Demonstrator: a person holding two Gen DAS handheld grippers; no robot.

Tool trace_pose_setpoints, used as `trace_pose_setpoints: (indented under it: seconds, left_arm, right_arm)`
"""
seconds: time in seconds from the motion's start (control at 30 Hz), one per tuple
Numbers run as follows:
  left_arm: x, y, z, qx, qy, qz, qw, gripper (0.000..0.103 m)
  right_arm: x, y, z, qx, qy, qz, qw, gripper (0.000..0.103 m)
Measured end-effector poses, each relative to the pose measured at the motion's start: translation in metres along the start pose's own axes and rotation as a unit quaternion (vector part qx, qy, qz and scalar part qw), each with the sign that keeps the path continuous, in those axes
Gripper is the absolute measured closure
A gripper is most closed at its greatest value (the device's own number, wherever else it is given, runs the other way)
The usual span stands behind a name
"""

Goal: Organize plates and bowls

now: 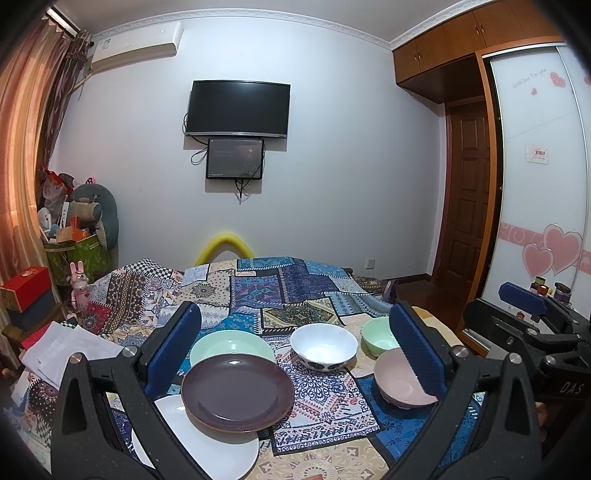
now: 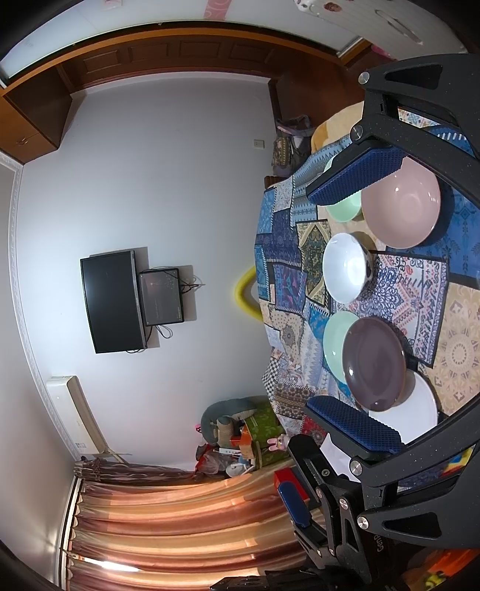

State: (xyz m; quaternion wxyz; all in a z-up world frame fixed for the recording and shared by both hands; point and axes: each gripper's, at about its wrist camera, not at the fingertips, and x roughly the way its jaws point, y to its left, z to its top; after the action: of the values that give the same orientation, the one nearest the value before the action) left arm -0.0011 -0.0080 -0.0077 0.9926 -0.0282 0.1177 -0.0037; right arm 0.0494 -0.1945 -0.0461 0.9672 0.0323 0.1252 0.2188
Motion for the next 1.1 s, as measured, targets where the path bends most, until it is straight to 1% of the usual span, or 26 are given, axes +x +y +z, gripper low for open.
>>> trace_pose_setpoints:
  seconds: [0.3, 0.47, 0.6, 0.67, 0.73, 0.83, 0.9, 1.1]
  left_arm:
    - [0.001, 0.002, -0.002, 0.003, 0.004, 0.003, 1.0000, 0.000]
    - [0.008, 0.012, -0.008, 0.001, 0.015, 0.003, 0.9999, 0.000]
    - [0.016, 0.025, -0.017, 0.004, 0.025, 0.019, 0.9995, 0.000]
    - [0.022, 0.034, -0.024, 0.005, 0.035, 0.023, 0.9991, 0.000]
    - [0.029, 0.044, -0.029, 0.000, 0.050, 0.020, 0.9985, 0.000]
    - [0.046, 0.067, -0.041, -0.024, 0.081, 0.020, 0.9962, 0.000]
    - [0.054, 0.077, -0.047, -0.034, 0.092, 0.020, 0.9950, 0.000]
    - [0.087, 0.122, -0.068, -0.059, 0.137, 0.044, 0.9878, 0.000]
  right_arm:
    - [0.004, 0.000, -0.001, 0.004, 0.006, 0.001, 1.000, 0.000]
    - [0.019, 0.000, -0.008, 0.008, 0.023, 0.004, 1.000, 0.000]
    - [0.036, 0.002, -0.017, 0.012, 0.048, 0.013, 0.999, 0.000]
    - [0.046, 0.003, -0.022, 0.016, 0.063, 0.017, 0.998, 0.000]
    - [0.055, 0.005, -0.027, 0.021, 0.077, 0.019, 0.997, 0.000]
    - [0.071, 0.006, -0.036, 0.028, 0.103, 0.024, 0.994, 0.000]
    - [0.079, 0.008, -0.041, 0.032, 0.118, 0.028, 0.992, 0.000]
    - [0.115, 0.019, -0.059, 0.032, 0.168, 0.031, 0.985, 0.000]
